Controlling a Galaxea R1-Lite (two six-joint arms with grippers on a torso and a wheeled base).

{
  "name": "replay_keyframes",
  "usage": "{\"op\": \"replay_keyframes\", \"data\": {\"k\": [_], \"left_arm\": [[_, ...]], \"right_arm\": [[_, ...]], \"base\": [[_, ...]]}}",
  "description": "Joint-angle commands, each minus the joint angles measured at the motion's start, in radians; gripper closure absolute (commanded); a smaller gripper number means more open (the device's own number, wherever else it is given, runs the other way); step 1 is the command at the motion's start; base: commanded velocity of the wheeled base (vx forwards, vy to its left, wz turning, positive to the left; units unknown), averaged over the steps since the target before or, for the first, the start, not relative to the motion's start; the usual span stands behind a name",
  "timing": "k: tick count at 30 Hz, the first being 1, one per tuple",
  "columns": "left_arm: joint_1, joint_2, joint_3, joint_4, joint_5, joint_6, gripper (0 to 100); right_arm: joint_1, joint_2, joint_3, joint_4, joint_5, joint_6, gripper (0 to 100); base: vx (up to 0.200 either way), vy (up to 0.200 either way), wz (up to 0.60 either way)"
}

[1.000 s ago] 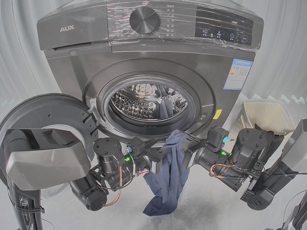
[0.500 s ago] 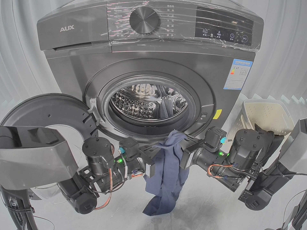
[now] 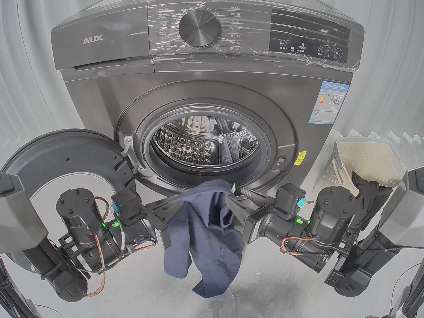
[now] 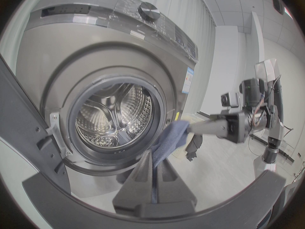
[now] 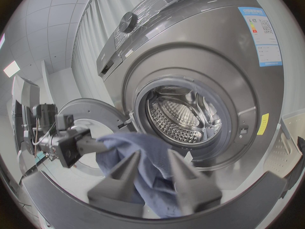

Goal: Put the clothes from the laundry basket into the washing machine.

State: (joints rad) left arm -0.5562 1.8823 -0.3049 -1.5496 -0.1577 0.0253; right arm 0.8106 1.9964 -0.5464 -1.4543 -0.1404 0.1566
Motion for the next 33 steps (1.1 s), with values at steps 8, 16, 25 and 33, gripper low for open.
{"op": "replay_keyframes", "data": {"k": [8, 16, 25, 33], "left_arm": [[0.038, -0.111, -0.025, -0.001, -0.051, 0.001, 100], [0.078, -0.189, -0.049, 0.000, -0.092, -0.008, 100], [0.114, -0.224, -0.054, 0.000, -0.177, -0.012, 100], [0.096, -0.224, -0.048, 0.000, -0.178, -0.012, 100]], "right_arm": [[0.009, 0.025, 0.082, -0.001, 0.022, 0.006, 0], [-0.022, 0.096, 0.069, -0.001, 0.025, -0.002, 0], [-0.110, 0.167, 0.059, -0.005, 0.076, -0.009, 0], [-0.149, 0.282, -0.064, 0.008, 0.074, -0.029, 0]], "base": [[0.000, 0.000, 0.00], [0.000, 0.000, 0.00], [0.000, 0.000, 0.00], [0.000, 0.000, 0.00]]}}
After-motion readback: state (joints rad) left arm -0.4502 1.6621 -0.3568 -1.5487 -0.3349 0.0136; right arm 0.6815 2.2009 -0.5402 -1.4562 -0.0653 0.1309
